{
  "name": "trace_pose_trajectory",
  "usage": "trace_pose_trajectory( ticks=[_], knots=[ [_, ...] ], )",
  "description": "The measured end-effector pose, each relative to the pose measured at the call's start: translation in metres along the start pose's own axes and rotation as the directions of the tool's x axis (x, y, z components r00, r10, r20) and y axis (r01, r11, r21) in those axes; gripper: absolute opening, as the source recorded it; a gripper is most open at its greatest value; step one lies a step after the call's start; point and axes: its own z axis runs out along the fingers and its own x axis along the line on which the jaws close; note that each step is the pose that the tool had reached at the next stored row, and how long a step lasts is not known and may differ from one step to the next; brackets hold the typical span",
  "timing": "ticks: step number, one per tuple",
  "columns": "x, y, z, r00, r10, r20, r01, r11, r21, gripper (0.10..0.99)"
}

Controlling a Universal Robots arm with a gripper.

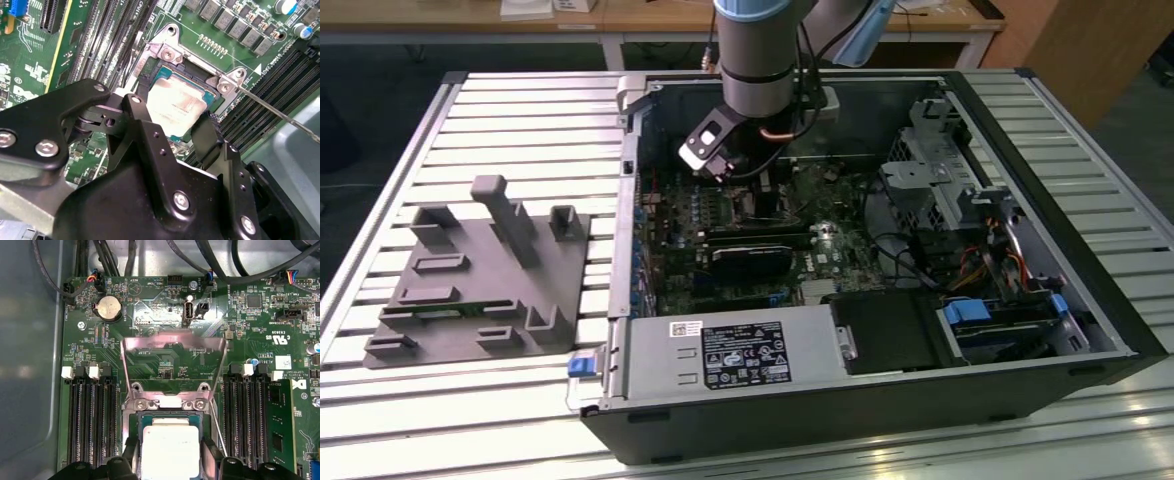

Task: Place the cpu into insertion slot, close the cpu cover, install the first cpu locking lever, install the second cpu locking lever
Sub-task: 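Place the cpu into insertion slot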

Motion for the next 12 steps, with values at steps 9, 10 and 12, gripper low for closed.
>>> trace_pose_trajectory(
  ticks=[9,10,12],
  knots=[
    [0.0003,0.0012,-0.0127,1.0000,0.000,-0.0007,0.000,1.0000,0.000,0.612],
    [0.0003,0.0012,-0.0127,1.0000,0.000,-0.0008,0.000,1.0000,-0.001,0.612],
    [0.0003,0.0012,-0.0130,1.0000,0.000,-0.0004,0.000,1.0000,0.000,0.612]
  ],
)
